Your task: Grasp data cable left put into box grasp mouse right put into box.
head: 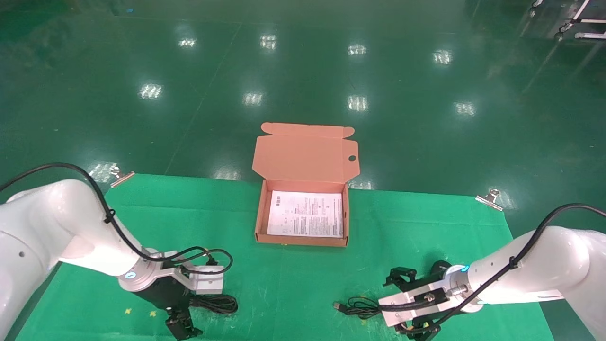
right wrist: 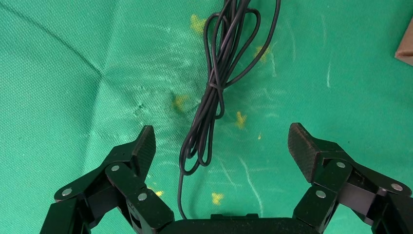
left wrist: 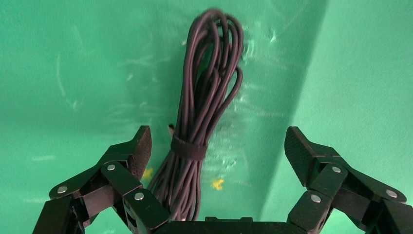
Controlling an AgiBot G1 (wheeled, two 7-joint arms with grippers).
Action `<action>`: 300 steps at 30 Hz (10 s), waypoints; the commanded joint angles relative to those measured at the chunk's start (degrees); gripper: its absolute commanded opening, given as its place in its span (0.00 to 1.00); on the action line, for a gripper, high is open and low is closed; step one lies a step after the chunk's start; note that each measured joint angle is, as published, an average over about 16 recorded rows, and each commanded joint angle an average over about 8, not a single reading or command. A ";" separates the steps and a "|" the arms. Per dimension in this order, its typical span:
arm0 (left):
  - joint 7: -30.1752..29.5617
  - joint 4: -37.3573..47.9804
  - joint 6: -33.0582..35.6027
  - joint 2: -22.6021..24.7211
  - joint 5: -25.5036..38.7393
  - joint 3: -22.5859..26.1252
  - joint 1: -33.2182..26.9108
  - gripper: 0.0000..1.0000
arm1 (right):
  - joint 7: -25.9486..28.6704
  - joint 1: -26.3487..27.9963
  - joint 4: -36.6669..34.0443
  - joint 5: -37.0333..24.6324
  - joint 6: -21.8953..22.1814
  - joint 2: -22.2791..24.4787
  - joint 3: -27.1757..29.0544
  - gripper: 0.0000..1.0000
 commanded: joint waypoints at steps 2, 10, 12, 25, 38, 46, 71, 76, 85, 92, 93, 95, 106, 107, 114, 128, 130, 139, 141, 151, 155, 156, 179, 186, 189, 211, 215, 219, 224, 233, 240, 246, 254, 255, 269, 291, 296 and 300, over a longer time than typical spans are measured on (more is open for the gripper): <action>0.31 0.39 -0.17 0.03 0.00 0.02 0.04 0.00 | -0.05 -0.18 -0.55 -0.35 1.14 -0.24 0.01 0.00; 0.26 0.23 -0.12 0.00 0.00 0.03 0.05 0.00 | -0.07 -0.20 -0.35 -0.29 0.86 -0.19 0.03 0.00; 0.24 0.17 -0.08 -0.01 -0.01 0.02 0.05 0.00 | -0.08 -0.18 -0.28 -0.25 0.73 -0.16 0.03 0.00; 0.16 -0.06 0.03 -0.05 -0.07 -0.02 0.03 0.00 | -0.08 -0.07 -0.03 -0.06 0.26 -0.08 0.05 0.00; 0.11 -0.11 0.07 -0.07 -0.08 -0.04 -0.02 0.00 | -0.08 -0.04 0.03 -0.02 0.12 -0.04 0.05 0.00; 0.09 -0.15 0.08 -0.07 -0.08 -0.04 -0.02 0.00 | -0.08 -0.02 0.06 0.02 0.10 -0.02 0.05 0.00; -2.33 -19.26 2.48 -5.27 5.10 1.82 -14.65 0.00 | 2.51 13.87 -0.78 10.60 0.22 5.62 10.07 0.00; -8.84 -29.13 0.05 -6.71 8.08 2.09 -17.37 0.00 | 1.08 18.86 -2.91 13.78 1.11 2.74 12.57 0.00; -18.51 -40.62 -4.45 -7.77 13.10 2.13 -19.13 0.00 | -2.61 25.13 -9.23 16.36 4.25 -4.74 14.65 0.00; -21.00 -43.90 -5.89 -9.15 13.00 0.84 -20.17 0.00 | -6.81 27.71 -14.62 17.77 5.95 -8.83 15.65 0.00; -21.15 -44.23 -6.06 -9.35 12.94 0.64 -20.39 0.00 | -7.39 28.03 -15.31 18.08 6.06 -9.28 15.84 0.00; -21.32 -44.79 -6.30 -9.62 12.95 0.38 -20.84 0.00 | -8.39 28.67 -16.64 18.56 6.31 -10.16 16.16 0.00; -21.56 -45.89 -6.39 -9.70 13.76 0.10 -22.79 0.00 | -12.42 31.75 -21.88 19.79 7.20 -13.60 17.02 0.00; -21.58 -45.95 -6.40 -9.72 13.77 0.09 -22.85 0.00 | -12.50 31.85 -22.06 19.85 7.20 -13.68 17.06 0.00; -21.57 -45.84 -6.30 -9.69 13.76 0.10 -22.88 0.00 | -12.46 31.87 -22.06 19.91 7.12 -13.61 17.07 0.00; -28.08 -47.31 -2.09 -13.26 17.68 2.52 -20.52 0.00 | -12.55 27.36 -19.33 19.53 10.45 -15.37 15.02 0.00; -29.48 -48.39 -0.83 -14.12 18.72 3.01 -20.57 0.00 | -12.20 26.24 -18.86 19.67 11.07 -15.58 14.19 0.00; -36.34 -54.34 4.16 -17.29 23.04 4.60 -21.02 0.00 | -9.07 20.66 -14.07 20.10 12.88 -15.97 7.99 0.00; -37.31 -55.64 4.73 -17.79 23.52 4.69 -21.13 0.00 | -8.11 19.61 -12.67 20.27 13.81 -16.02 6.42 0.00; -39.24 -58.28 5.53 -18.62 24.41 4.84 -21.00 0.00 | -2.86 16.31 -7.78 21.88 18.92 -16.36 -1.06 0.00; -39.43 -58.52 5.57 -18.69 24.49 4.85 -20.97 0.00 | -1.04 15.61 -6.80 22.76 20.94 -16.42 -4.05 0.00; -39.46 -58.56 5.58 -18.71 24.50 4.85 -20.96 0.00 | -0.67 15.48 -6.56 23.07 21.40 -16.44 -4.71 0.00; -39.60 -58.75 5.61 -18.76 24.57 4.86 -20.93 0.00 | 20.10 15.14 -11.61 29.15 28.16 -16.55 -19.50 0.00; -39.61 -58.76 5.62 -18.77 24.57 4.87 -20.93 0.00 | 24.37 16.35 -11.87 27.70 28.43 -16.49 -23.01 0.45; -39.62 -58.77 5.63 -18.79 24.59 4.88 -20.92 0.00 | 24.64 16.62 -11.67 27.36 28.49 -16.47 -24.03 0.82; -28.13 -45.85 -8.97 -7.62 17.90 4.01 -12.82 0.00 | 25.41 20.13 -4.57 28.09 30.61 -4.91 -22.64 1.00; -20.67 -36.85 -15.98 -2.08 14.36 3.21 -9.69 0.00 | 26.93 22.32 -3.82 26.84 31.71 -0.59 -22.57 1.00; -13.56 -30.79 -21.28 1.22 10.19 2.96 -7.27 0.00 | 28.98 24.41 -2.37 25.31 32.14 2.79 -22.89 1.00; -8.56 -29.10 -25.52 2.11 4.83 4.38 -5.11 0.00 | 32.20 26.24 0.74 23.48 32.04 6.43 -23.54 1.00; -6.94 -30.75 -29.25 2.30 -1.54 9.62 -3.22 0.00 | 38.28 28.73 6.24 20.15 31.41 10.65 -24.84 1.00; -7.07 -31.75 -30.46 2.31 -4.41 11.50 -3.26 0.53 | 40.74 29.25 8.90 18.75 31.21 11.98 -25.44 1.00; -7.00 -32.18 -30.78 2.32 -5.65 11.95 -3.17 1.00 | 41.26 29.39 9.58 18.23 31.25 12.36 -25.64 1.00; -7.01 -32.09 -30.70 2.28 -5.20 11.80 -3.24 1.00 | 41.04 29.38 9.30 18.37 31.26 12.19 -25.63 1.00; -7.01 -32.08 -30.68 2.28 -5.14 11.78 -3.25 1.00 | 41.01 29.38 9.26 18.40 31.26 12.17 -25.62 1.00; -8.06 -33.98 -31.60 -0.09 -4.96 10.84 -5.69 1.00 | 40.14 30.36 9.20 18.51 33.79 12.15 -24.45 1.00; -11.39 -33.82 -27.72 -5.73 -7.74 2.87 -10.67 1.00 | 33.44 28.92 10.88 20.77 33.04 14.06 -15.67 1.00; -11.79 -36.79 -23.54 -8.92 -12.12 -1.84 -6.92 1.00 | 32.81 24.63 12.81 24.77 28.06 15.20 -10.80 1.00; -12.10 -39.06 -20.33 -11.37 -15.48 -5.46 -4.04 1.00 | 32.32 21.34 14.30 27.85 24.24 16.08 -7.07 1.00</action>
